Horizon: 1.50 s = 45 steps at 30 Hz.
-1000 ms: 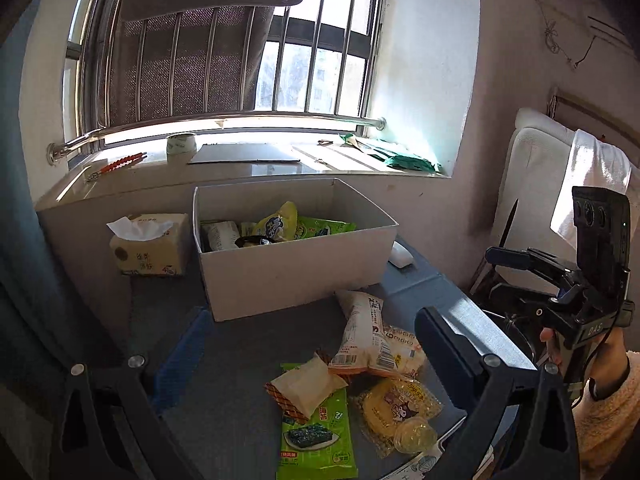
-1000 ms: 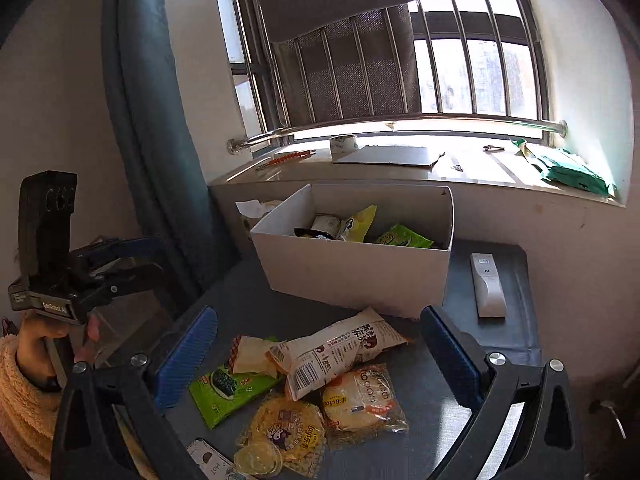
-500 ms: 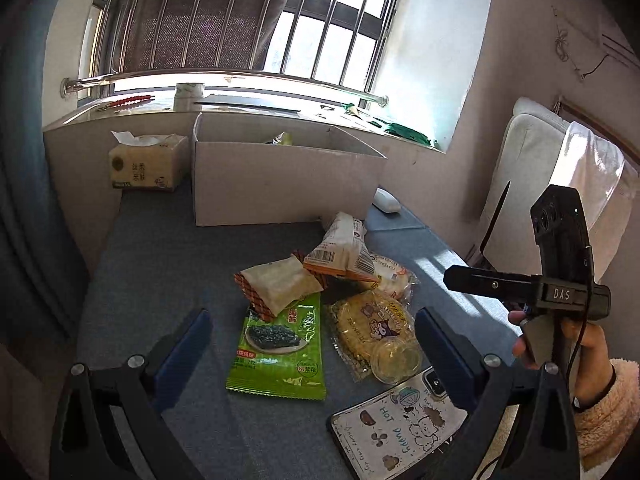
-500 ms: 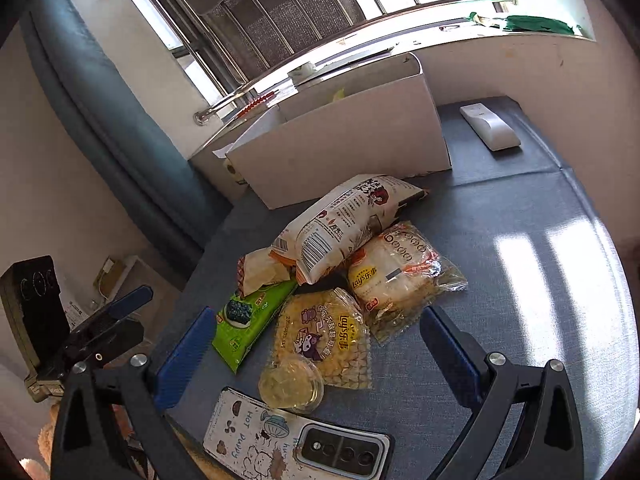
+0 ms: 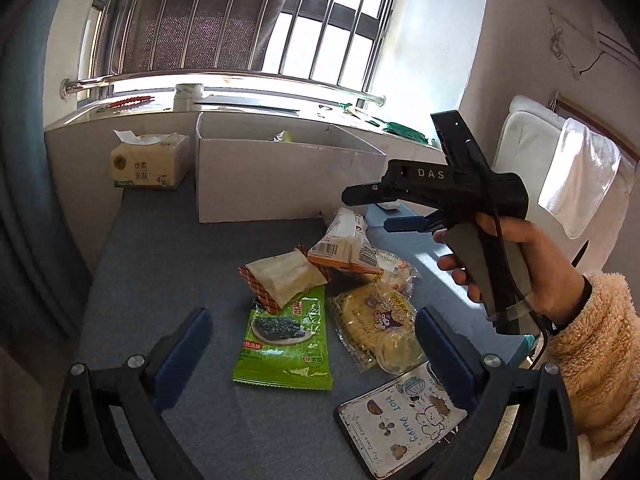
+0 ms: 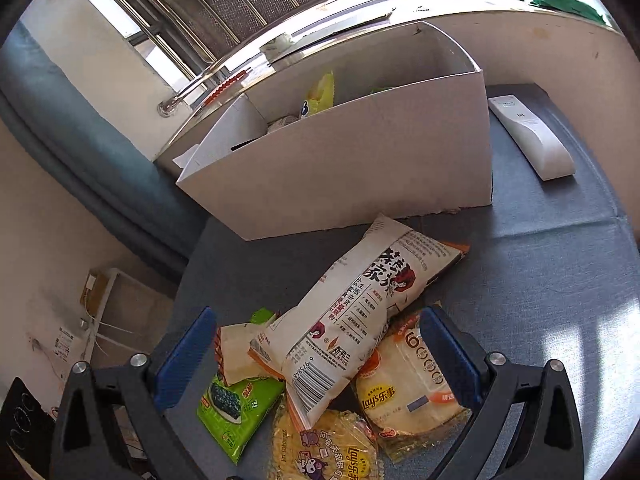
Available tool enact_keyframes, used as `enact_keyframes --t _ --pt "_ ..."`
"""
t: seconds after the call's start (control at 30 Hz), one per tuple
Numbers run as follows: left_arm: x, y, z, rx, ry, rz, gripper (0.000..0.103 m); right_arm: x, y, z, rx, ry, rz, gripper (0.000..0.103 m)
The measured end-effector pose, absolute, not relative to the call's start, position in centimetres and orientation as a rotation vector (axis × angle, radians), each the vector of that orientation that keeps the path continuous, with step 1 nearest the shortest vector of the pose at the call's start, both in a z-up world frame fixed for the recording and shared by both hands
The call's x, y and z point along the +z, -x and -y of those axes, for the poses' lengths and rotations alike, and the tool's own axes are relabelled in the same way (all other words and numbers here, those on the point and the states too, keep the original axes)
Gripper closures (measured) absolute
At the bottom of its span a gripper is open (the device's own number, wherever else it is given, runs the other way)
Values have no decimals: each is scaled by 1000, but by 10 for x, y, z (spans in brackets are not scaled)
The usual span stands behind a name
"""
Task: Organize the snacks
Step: 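Move both tools back over the remaining snacks, then grasp the large white bag with red print with the right tool, then grasp the beige pastry with orange edges with the left tool while the right tool holds the white bag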
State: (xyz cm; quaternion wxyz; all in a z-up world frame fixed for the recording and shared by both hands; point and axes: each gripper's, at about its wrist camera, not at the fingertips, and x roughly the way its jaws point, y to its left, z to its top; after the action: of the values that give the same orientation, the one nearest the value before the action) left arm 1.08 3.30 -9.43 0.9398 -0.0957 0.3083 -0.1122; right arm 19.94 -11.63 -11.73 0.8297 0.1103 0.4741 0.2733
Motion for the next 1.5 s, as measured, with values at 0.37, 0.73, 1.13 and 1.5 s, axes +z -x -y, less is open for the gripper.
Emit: enact_keyframes --t 0.37,0.73,1.13,1.5 --pt "-105 -13 -40 -230 232 -648 0 -145 -232 66 543 -17 -1116 0" --pt "-113 -20 -45 -208 231 -688 0 -138 -215 82 601 88 -1050 64" --pt "-121 -101 -23 -327 33 -803 0 -79 -135 173 686 -137 -833 64" --pt "-157 -170 -8 -454 -180 -984 10 -101 -91 220 641 -279 -824 64"
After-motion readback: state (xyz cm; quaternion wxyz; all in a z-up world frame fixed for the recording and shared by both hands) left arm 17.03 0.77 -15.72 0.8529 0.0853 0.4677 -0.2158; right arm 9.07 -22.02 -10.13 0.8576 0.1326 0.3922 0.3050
